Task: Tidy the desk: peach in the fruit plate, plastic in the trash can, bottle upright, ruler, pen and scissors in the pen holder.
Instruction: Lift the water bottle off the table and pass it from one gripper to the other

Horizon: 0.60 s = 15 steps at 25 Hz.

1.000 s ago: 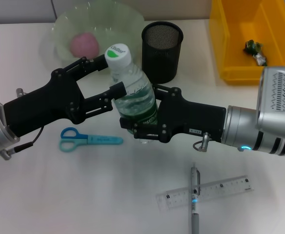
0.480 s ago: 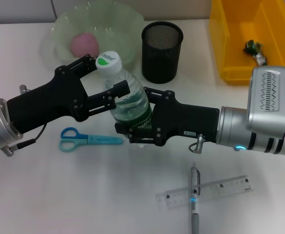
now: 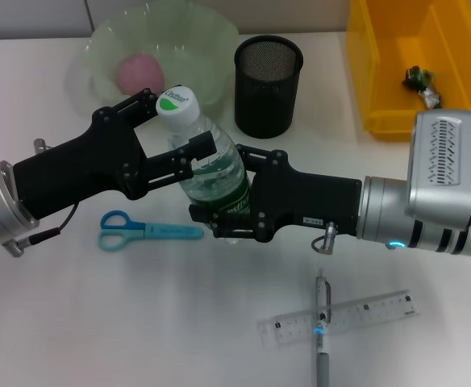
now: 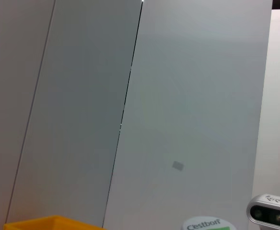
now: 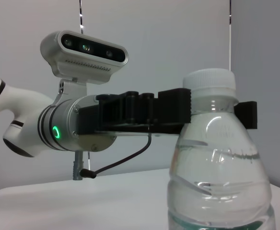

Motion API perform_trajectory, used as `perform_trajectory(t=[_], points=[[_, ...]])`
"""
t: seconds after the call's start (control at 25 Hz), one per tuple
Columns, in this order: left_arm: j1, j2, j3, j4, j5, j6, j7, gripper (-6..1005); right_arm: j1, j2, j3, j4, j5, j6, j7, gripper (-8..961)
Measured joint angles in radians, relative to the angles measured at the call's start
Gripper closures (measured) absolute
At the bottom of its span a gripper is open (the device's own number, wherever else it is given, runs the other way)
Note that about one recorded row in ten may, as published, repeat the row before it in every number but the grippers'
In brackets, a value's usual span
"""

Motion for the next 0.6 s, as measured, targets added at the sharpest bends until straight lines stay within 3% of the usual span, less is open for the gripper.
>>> perform_trajectory(t=[0.6], points=[[-0.007, 0.000, 0.000, 0.000, 0.006, -0.003, 0.000, 188, 0.000, 0.000, -0.003, 0.000, 0.000, 0.000, -0.001, 192]])
